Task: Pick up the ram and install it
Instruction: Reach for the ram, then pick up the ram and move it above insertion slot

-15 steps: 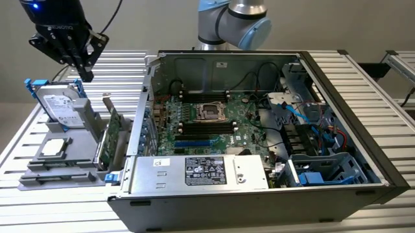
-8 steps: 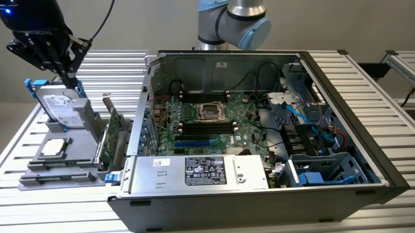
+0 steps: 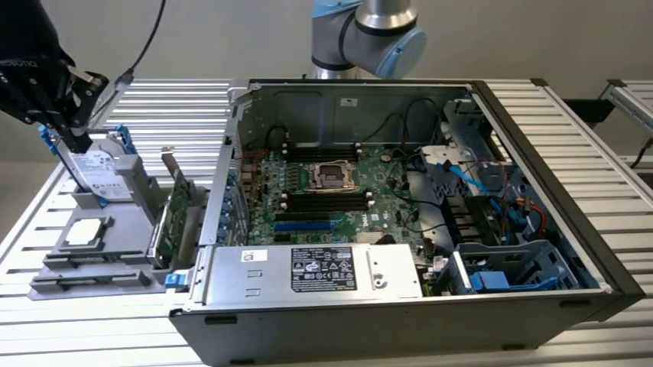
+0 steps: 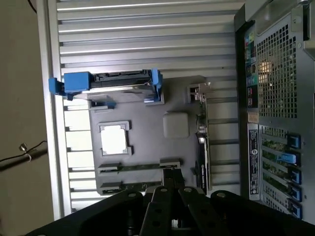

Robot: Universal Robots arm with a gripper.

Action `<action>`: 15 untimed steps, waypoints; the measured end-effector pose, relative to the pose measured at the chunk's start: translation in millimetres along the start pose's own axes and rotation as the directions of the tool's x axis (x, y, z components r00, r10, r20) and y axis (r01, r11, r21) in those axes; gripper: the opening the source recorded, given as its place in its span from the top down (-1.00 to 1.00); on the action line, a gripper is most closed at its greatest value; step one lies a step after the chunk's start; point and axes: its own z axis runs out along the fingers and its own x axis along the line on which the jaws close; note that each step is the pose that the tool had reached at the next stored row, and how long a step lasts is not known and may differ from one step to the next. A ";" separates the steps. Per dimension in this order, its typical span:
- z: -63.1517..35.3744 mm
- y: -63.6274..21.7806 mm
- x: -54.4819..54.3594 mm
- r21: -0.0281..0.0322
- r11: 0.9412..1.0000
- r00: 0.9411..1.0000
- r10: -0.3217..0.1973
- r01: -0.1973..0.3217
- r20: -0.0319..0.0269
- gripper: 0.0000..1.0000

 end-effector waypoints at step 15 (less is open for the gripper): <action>-0.1 -6.4 7.5 0.000 1.000 1.000 0.000 0.000 0.000 0.79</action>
